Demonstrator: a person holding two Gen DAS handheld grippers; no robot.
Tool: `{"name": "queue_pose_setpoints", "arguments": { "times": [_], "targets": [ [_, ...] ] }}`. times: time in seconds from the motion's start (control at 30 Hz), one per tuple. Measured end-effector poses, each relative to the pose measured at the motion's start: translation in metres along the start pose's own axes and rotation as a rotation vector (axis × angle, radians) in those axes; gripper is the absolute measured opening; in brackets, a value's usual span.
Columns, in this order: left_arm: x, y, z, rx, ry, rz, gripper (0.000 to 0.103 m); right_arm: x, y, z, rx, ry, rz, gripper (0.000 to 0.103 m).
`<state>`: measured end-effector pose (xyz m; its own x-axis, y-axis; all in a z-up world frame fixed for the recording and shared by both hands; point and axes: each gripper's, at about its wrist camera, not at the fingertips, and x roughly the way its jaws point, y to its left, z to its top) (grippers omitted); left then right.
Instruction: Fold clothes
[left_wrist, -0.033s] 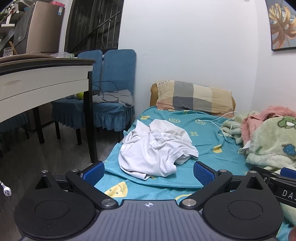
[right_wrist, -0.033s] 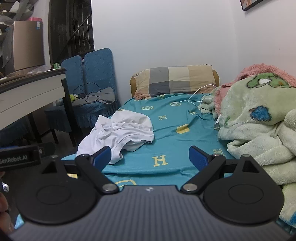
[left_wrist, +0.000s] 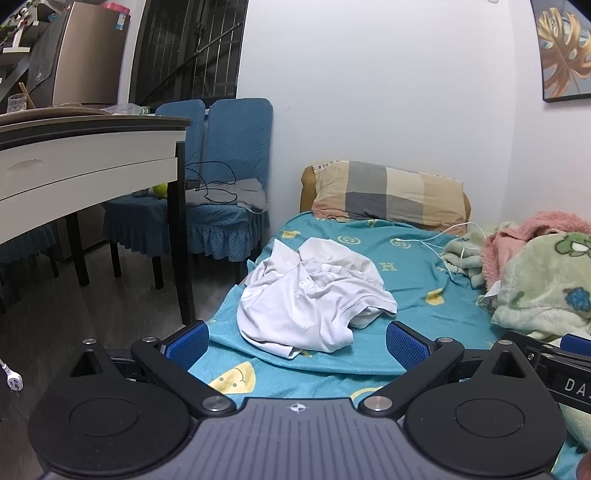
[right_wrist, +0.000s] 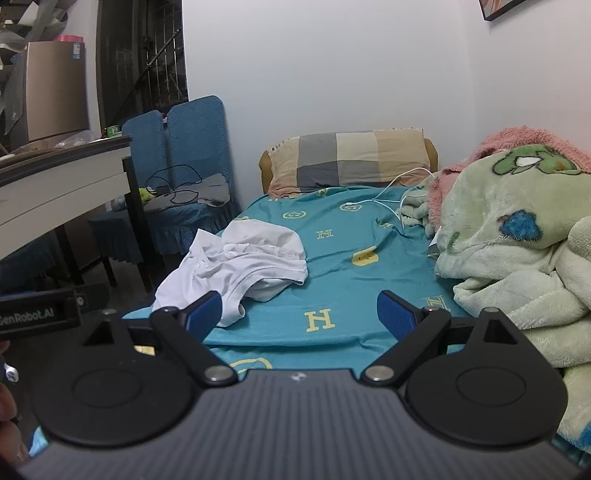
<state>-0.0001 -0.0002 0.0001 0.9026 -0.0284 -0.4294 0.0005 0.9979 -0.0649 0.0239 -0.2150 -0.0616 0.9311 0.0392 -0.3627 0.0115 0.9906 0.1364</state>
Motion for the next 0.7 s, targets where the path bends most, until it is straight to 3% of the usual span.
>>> {"name": "queue_pose_setpoints", "arguments": {
  "times": [0.7],
  "targets": [
    [-0.0009,0.0007,0.0002,0.037,-0.036,0.041,0.103,-0.0037,-0.0052,0.0050,0.020,-0.029,-0.006,0.092]
  ]
}}
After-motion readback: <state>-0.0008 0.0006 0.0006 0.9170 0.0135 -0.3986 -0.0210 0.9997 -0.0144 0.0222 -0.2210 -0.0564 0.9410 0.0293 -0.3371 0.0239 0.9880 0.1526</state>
